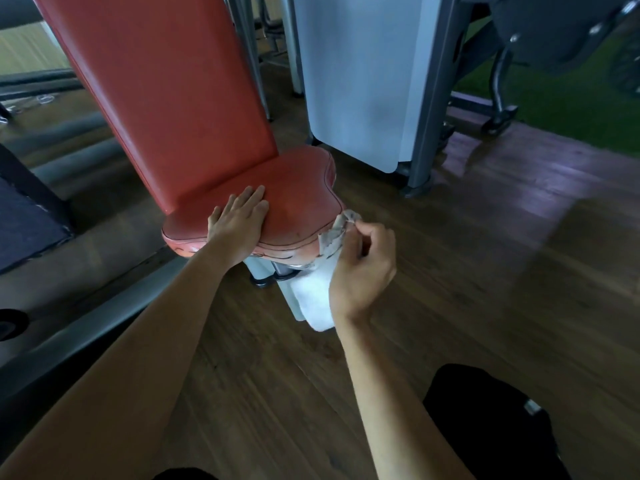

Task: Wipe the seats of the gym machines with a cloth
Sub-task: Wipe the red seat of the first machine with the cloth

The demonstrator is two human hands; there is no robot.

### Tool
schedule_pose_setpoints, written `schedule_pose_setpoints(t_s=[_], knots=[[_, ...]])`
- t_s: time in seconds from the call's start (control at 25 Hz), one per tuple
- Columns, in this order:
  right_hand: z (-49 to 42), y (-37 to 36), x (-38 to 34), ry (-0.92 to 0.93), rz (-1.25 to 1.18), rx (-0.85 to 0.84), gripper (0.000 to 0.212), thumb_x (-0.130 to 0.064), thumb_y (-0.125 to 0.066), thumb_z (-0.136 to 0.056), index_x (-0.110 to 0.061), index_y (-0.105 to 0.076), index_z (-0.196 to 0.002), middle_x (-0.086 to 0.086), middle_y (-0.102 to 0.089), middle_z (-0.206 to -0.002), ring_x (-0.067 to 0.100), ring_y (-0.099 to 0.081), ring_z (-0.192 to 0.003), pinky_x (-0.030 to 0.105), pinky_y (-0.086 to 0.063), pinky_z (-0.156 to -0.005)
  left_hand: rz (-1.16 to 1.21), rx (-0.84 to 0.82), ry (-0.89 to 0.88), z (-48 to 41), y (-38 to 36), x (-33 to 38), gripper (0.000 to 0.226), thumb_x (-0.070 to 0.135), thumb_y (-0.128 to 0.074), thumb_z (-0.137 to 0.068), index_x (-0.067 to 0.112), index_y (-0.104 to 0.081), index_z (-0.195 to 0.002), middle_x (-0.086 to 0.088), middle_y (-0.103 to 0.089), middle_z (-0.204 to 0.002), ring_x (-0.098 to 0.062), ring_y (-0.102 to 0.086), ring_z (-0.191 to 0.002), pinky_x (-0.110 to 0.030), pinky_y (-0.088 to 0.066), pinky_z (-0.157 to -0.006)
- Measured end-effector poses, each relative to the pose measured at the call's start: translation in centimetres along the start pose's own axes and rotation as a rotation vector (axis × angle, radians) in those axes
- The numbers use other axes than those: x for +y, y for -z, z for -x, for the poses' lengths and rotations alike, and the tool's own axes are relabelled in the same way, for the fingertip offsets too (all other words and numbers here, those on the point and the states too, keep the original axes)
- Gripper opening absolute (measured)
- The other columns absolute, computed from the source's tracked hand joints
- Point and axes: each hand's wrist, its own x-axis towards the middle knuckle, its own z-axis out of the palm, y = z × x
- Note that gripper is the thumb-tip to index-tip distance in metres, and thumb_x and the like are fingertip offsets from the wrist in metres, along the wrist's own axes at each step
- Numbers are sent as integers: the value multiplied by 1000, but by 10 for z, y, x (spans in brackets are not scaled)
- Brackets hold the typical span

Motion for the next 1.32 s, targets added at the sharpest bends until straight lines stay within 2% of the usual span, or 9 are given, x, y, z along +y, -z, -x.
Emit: schedule_pose_setpoints(t_s=[0.2,0.36,0.48,0.56,0.72,0.92,1.04,1.16,1.32], knots=[[21,9,-7,60,-19,-141,8,5,-67,-89,-2,-70,-87,4,-62,-84,7,-58,-74,15,-46,-69,-11,1,-10,-3,-1,-3,51,37,-15,-108,33,-15,-159,7,-8,-168,-21,-4,-155,-46,-1,-124],[1,-2,-6,-15,-19,-23,7,3,-67,-90,-3,-69,-87,5,-62,-83,8,-59,-73,20,-49,-67,7,5,15,-3,-1,-1,51,38,-15,-109,35,-14,-159,8,-8,-168,-20,-4,-155,-45,-2,-124],[26,8,-17,44,-9,-148,6,2,-67,-90,-3,-70,-88,5,-62,-85,11,-59,-75,19,-48,-68,-29,-17,6,-2,1,-1,51,38,-14,-109,33,-11,-160,7,-5,-168,-21,-3,-155,-46,-2,-124],[6,9,-9,62,11,-195,6,1,-67,-90,-3,-70,-88,6,-63,-84,6,-57,-73,15,-45,-67,-52,-27,2,-2,0,-3,52,39,-13,-109,32,-9,-160,6,-4,-168,-22,-2,-155,-47,-2,-124],[-16,1,-7,1,40,-128,6,0,-66,-90,-6,-68,-87,6,-63,-85,6,-56,-70,20,-48,-62,-63,-20,-2,-3,-2,-2,52,39,-14,-108,32,-10,-160,6,-4,-168,-23,-3,-155,-47,-3,-124],[12,10,-15,103,14,-230,6,-2,-66,-92,-6,-68,-88,1,-62,-84,8,-59,-74,20,-49,-65,-72,-19,-3,-2,1,0,52,39,-14,-108,31,-10,-160,4,-4,-168,-24,-3,-155,-46,-2,-124],[-11,1,-8,24,9,-140,6,-3,-66,-91,-6,-67,-86,4,-62,-84,8,-58,-72,22,-49,-65,-86,-26,-12,-2,1,1,51,37,-15,-109,31,-10,-160,4,-3,-168,-25,-3,-155,-47,-2,-123],[18,0,-17,11,-21,-72,6,-1,-67,-91,-5,-67,-86,5,-63,-83,10,-60,-74,22,-50,-65,-89,-27,-6,0,2,2,51,36,-15,-109,31,-9,-160,4,-3,-168,-24,-2,-155,-46,-2,-124],[21,5,-12,71,-46,-148,5,-1,-68,-92,-3,-71,-89,4,-64,-85,6,-61,-76,20,-50,-68,-107,-34,-18,0,2,3,50,35,-15,-109,30,-10,-159,5,-2,-168,-24,-2,-155,-46,-2,-124]])
